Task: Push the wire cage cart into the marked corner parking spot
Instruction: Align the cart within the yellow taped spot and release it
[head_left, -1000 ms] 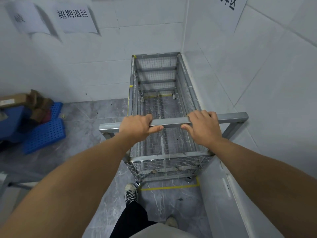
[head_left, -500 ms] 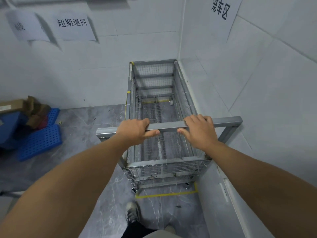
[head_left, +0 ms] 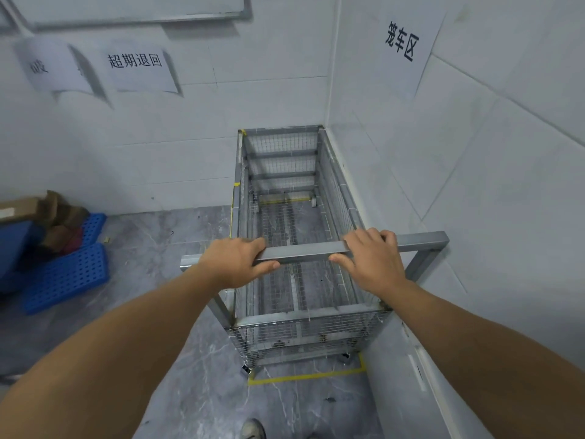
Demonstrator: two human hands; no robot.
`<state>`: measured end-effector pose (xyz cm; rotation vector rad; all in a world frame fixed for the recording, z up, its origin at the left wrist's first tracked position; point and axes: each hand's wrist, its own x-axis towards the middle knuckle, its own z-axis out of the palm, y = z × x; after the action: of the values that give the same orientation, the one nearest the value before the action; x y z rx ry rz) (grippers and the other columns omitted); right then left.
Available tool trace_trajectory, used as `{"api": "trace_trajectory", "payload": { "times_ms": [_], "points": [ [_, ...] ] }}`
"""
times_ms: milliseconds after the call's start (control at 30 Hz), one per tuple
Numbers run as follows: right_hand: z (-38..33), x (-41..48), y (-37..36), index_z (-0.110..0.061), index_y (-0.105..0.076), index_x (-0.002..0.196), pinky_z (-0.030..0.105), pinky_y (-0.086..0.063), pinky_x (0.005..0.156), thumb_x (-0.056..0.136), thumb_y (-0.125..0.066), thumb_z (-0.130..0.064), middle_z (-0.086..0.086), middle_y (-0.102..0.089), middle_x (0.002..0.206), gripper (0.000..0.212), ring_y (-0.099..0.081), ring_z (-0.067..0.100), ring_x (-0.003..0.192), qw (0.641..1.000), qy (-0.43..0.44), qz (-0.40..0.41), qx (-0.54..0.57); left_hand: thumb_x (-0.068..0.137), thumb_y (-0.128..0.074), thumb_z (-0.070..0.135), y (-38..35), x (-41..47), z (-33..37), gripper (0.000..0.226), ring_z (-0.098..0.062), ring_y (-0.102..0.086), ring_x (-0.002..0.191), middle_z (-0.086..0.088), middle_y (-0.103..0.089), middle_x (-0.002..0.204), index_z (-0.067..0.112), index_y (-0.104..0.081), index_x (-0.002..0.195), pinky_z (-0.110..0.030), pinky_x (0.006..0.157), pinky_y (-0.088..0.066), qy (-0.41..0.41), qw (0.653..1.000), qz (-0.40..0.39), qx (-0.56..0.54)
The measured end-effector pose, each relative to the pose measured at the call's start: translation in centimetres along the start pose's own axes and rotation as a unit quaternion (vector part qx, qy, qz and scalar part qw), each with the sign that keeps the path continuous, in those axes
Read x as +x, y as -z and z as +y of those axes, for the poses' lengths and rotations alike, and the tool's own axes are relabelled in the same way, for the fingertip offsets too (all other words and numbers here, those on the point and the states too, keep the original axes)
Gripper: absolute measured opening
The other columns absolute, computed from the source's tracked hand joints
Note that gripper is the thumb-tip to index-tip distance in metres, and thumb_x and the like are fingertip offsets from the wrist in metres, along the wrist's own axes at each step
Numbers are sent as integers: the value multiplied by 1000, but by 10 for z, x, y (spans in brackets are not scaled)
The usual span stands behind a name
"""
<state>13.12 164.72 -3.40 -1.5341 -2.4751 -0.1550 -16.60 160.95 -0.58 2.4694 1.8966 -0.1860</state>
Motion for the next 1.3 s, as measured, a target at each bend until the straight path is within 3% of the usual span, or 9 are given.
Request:
{"api": "trace_trajectory", "payload": {
  "times_ms": [167,433,567,833,1300],
  "points": [
    [21,4,2,-27,-56,101,39,-28,85,90,-25,-72,-10,-59,98,55,-49,16,94,1000,7,-23,-16,90,-22,75,3,13,15,54,-19,-58,61,1,-61,73,24,-40,88,-37,57,-51,-11,999,1,36],
    [32,9,9,-32,-44,90,38,-30,82,83,-25,-81,-13,-53,93,53,-41,13,88,998,3,-58,-13,82,-19,82,0,15,22,62,-16,-55,56,4,-56,66,24,-42,84,-32,50,-42,15,999,20,24],
    [56,7,21,-32,-46,87,40,-30,82,73,-19,-90,-14,-52,85,66,-46,13,86,996,-17,-90,-14,83,-23,81,2,11,29,59,-13,-50,55,6,-51,65,25,-41,85,-32,52,-39,45,998,23,23],
    [75,-3,21,-33,-42,87,43,-30,87,79,-20,-83,-10,-47,87,55,-39,13,86,996,-43,-75,-19,71,-8,86,-2,15,26,73,-16,-55,56,4,-56,65,24,-43,86,-32,51,-45,37,998,39,34],
    [79,-9,19,-31,-46,85,39,-28,80,74,0,-88,-11,-44,81,74,-50,18,87,998,-28,-48,-9,86,-22,80,0,13,26,57,-17,-58,59,5,-58,69,26,-41,86,-35,57,-54,22,997,24,65]
  ]
}}
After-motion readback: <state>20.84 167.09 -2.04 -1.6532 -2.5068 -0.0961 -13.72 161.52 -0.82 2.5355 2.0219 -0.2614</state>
